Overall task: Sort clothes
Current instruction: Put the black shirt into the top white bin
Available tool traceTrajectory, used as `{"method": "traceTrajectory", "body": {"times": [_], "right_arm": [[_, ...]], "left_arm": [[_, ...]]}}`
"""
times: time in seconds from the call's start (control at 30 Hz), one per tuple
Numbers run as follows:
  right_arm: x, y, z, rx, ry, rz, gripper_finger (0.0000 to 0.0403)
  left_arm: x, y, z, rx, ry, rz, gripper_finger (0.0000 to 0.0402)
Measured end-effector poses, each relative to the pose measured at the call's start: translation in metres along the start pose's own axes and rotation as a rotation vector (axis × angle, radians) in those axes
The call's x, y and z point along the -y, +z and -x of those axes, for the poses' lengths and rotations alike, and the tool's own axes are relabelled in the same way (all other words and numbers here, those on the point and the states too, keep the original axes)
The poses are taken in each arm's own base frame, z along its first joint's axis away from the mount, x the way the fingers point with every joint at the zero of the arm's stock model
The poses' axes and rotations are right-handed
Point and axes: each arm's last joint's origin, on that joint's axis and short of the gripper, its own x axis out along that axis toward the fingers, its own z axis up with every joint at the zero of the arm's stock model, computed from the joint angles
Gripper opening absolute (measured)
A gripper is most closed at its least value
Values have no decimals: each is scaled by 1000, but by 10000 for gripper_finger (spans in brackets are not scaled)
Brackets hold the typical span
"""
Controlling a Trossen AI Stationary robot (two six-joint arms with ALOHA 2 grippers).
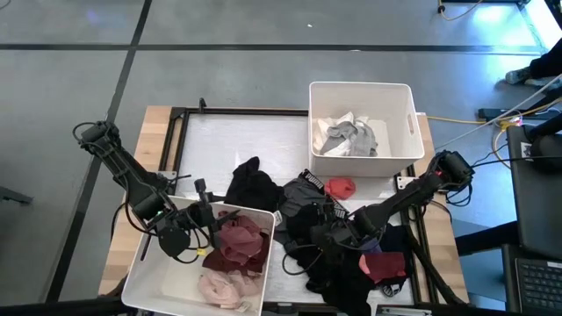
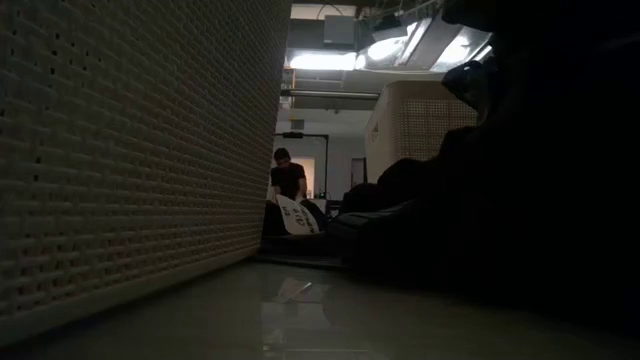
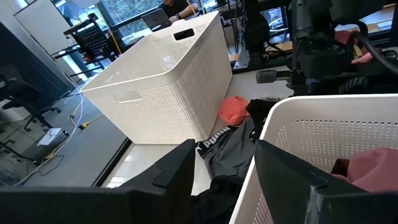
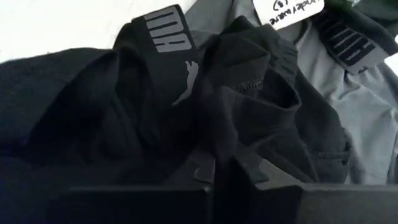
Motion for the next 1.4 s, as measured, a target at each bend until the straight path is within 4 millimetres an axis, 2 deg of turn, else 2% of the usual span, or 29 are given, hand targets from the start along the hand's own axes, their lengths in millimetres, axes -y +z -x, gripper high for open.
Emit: {"method": "traceTrajectory", "body": {"times": [0.2,0.37,0.6,0.77,1.2,1.4], "right_arm": [[1,0,0,8,-28,8,36],[2,6,6,5,-72,32,12],[5,30,28,42,-151,64,25],[9,43,44,47,-242,85,14],[18,62,77,42,-376,107,17],[25,72,99,46,-477,121,21]], "left_arm": [[0,0,0,0,0,0,156],[0,0,0,0,0,0,156],[0,0,0,0,0,0,156],[0,0,0,0,0,0,156],[0,0,0,0,0,0,156],[0,0,0,0,0,0,156]]}}
